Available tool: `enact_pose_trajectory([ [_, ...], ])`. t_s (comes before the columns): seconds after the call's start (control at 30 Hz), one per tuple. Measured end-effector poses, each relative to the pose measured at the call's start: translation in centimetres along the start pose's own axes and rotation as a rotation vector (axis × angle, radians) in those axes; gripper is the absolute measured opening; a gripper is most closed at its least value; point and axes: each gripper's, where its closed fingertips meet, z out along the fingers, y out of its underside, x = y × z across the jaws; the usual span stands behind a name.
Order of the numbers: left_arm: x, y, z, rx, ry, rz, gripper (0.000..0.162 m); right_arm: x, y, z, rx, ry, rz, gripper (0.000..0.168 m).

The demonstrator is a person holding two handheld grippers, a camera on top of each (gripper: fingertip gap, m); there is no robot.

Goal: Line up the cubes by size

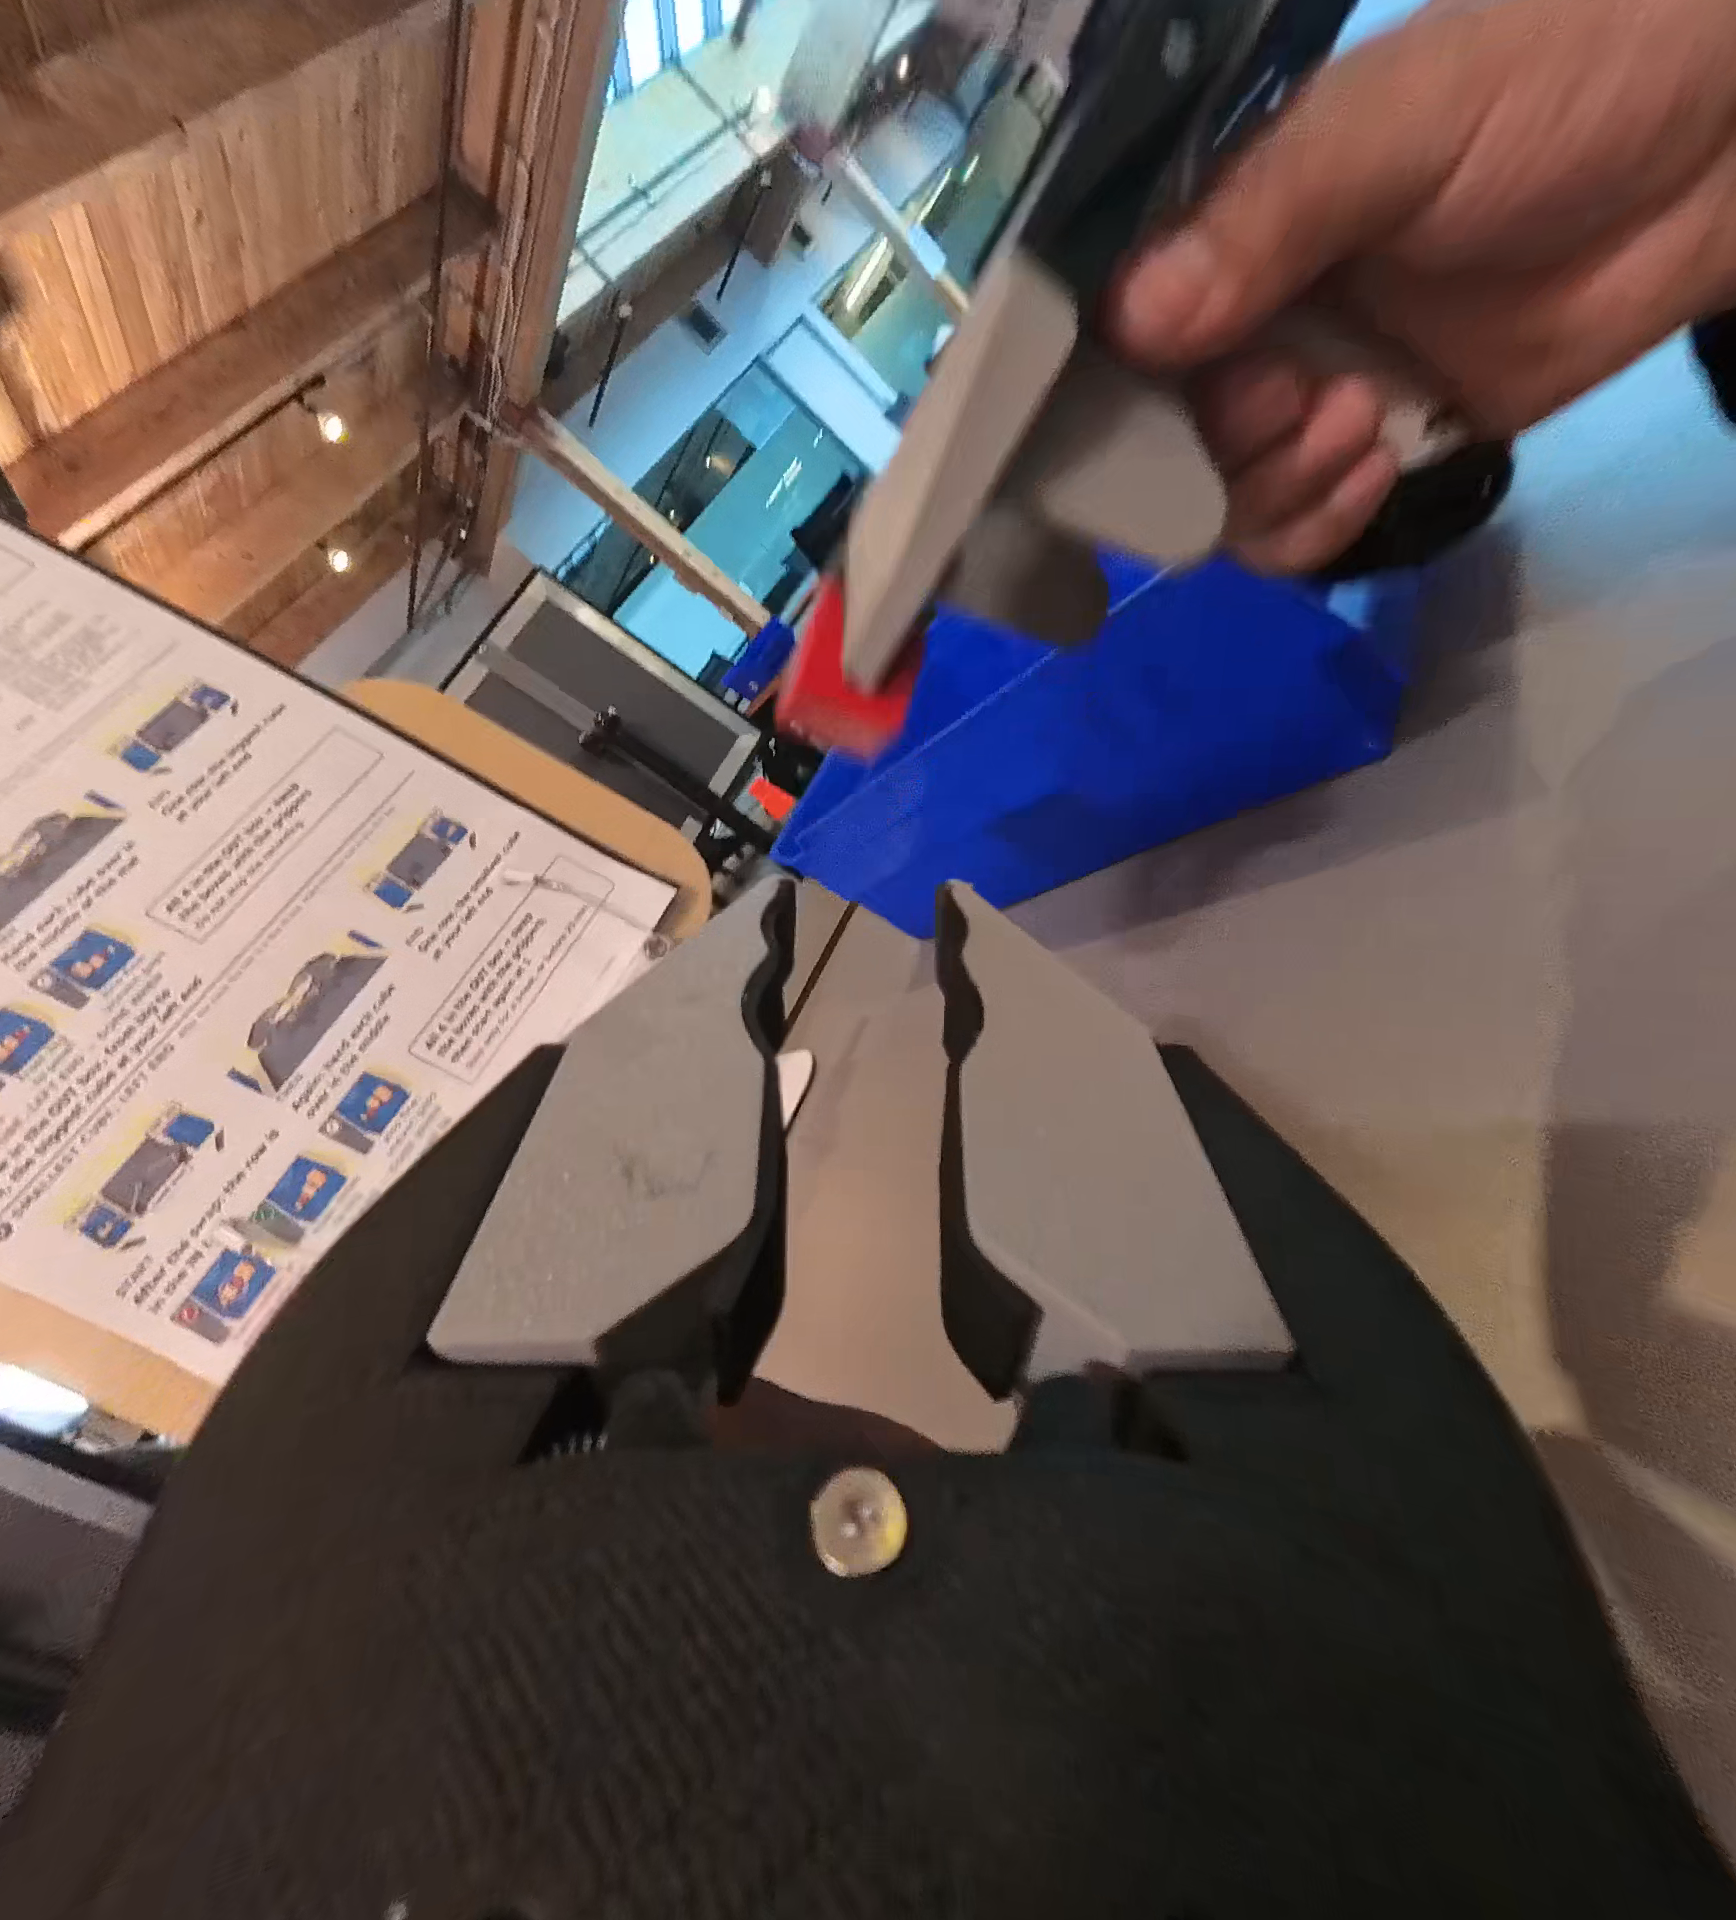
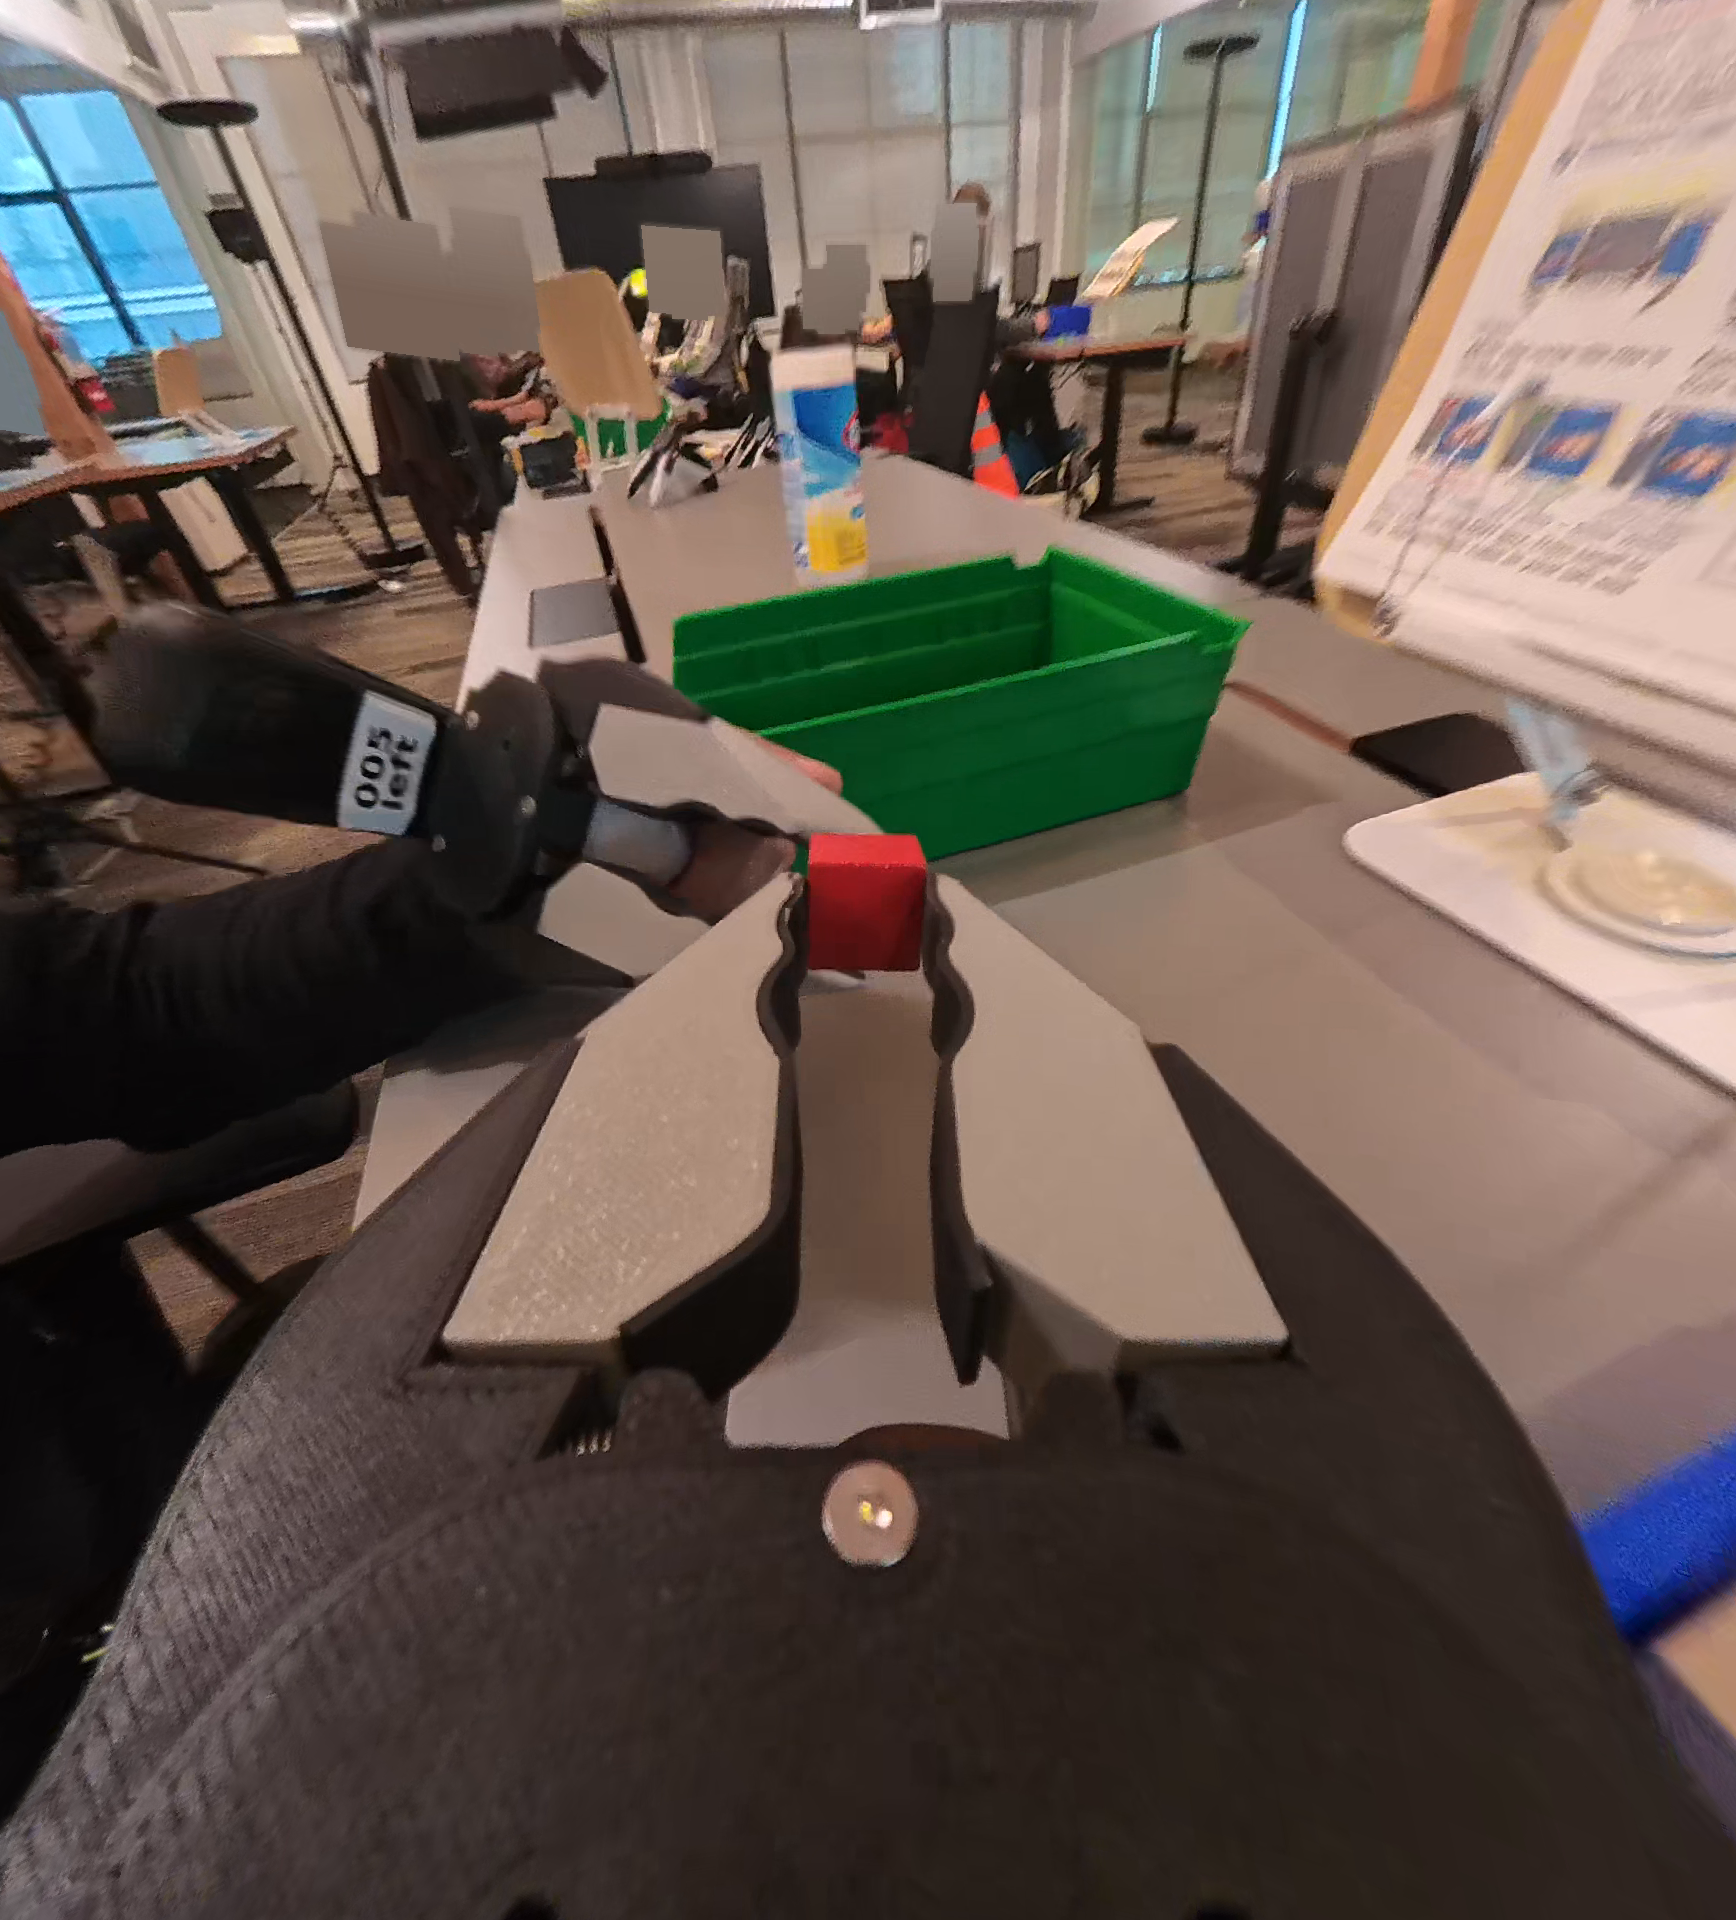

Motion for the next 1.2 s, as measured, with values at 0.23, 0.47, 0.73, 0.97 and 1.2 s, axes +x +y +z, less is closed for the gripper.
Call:
enact_pose_trajectory([
  [0.23,0.8,3.2,1.3,-0.182,-0.009,0.076,0.020,7.6,-1.0,-11.1,-0.369,0.282,-0.306,0.019],
  [0.47,1.3,3.6,1.6,-0.205,0.004,0.076,0.020,18.1,8.9,-20.2,-1.153,0.338,-0.472,0.019],
  [0.73,1.6,4.5,1.8,-0.236,0.017,0.081,0.020,21.2,15.0,-20.8,-1.498,0.109,-0.531,0.020],
  [0.97,2.2,4.4,1.9,-0.242,0.038,0.098,0.019,21.5,17.0,-20.0,-1.553,0.008,-0.515,0.020],
  [1.2,2.4,4.7,1.9,-0.258,0.053,0.057,0.021,21.9,17.2,-19.8,-1.541,0.025,-0.440,0.038],
])
